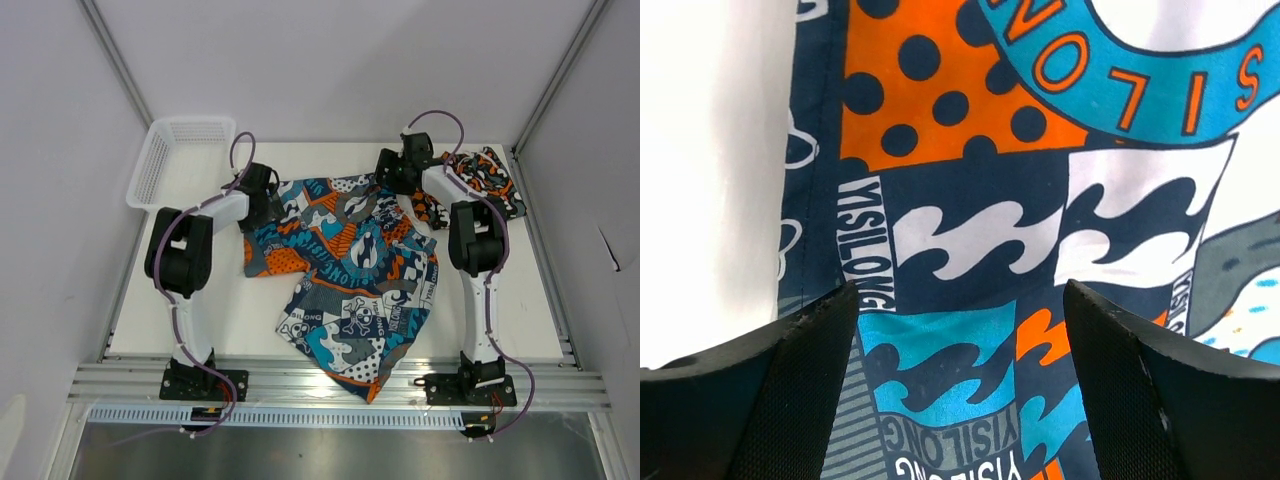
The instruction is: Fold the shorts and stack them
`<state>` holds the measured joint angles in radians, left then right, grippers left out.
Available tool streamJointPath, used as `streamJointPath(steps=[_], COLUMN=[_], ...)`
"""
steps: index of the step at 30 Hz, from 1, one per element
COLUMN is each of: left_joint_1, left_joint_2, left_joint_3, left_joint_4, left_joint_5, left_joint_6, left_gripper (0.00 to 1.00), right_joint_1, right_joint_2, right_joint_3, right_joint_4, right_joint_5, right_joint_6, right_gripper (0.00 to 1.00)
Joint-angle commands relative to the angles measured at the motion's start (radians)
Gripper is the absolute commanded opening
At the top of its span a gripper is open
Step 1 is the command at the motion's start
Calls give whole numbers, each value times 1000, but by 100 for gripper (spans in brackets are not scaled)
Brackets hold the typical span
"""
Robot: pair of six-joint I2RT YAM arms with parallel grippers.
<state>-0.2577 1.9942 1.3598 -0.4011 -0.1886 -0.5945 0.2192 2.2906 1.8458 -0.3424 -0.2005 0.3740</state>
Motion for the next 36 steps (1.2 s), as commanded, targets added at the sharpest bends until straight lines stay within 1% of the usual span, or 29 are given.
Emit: streamJointPath(steps=[1, 3, 10, 14, 19, 23, 25, 26, 27, 28, 29, 30, 31, 33, 34, 35, 36], left_joint_1=[6, 8, 12, 14, 14, 14, 14, 12, 9, 6, -3, -11, -18, -64, -87, -147, -178], left_joint_2=[29, 34, 44, 40, 49, 41, 14, -4, -50, -79, -109, -171, -202, -262, -320, -346, -371], left_joint_3=[38, 50, 64, 65, 108, 153, 165, 160, 148, 133, 121, 102, 93, 53, 42, 4, -8], left_joint_4=[-34, -36, -36, -33, -48, -70, -87, -90, -99, -100, -104, -110, -122, -137, -142, -145, -145], left_joint_5=[-43, -46, -51, -49, -43, -22, -17, -15, -15, -14, -18, -20, -20, -18, -21, -34, -52], left_joint_6=[-27, -27, -19, -14, 7, 19, 24, 22, 24, 25, 27, 30, 32, 36, 39, 39, 36], left_gripper=[86, 86, 86, 86, 87, 89, 91, 95, 96, 98, 99, 99, 99, 99, 99, 99, 99], right_joint_1=[11, 3, -56, -81, -63, -46, -41, -37, -37, -37, -37, -37, -37, -35, -32, -27, -17], right_joint_2=[70, 86, 102, 52, -39, -157, -232, -261, -320, -351, -384, -442, -468, -514, -546, -557, -568], right_joint_3=[90, 116, 133, 110, 61, -48, -123, -153, -187, -259, -295, -330, -389, -442, -488, -508, -528], right_joint_4=[-81, -110, -135, -109, -98, -70, -72, -72, -67, -52, -46, -40, -37, -44, -49, -55, -58], right_joint_5=[58, 117, 156, 103, 89, 50, 47, 49, 52, 52, 50, 49, 49, 43, 39, 45, 76], right_joint_6=[17, 22, 28, 36, 14, -3, -17, -20, -21, -23, -21, -24, -29, -30, -36, -41, -44], right_gripper=[82, 83, 83, 83, 84, 83, 82, 81, 81, 81, 80, 80, 78, 76, 70, 68, 67])
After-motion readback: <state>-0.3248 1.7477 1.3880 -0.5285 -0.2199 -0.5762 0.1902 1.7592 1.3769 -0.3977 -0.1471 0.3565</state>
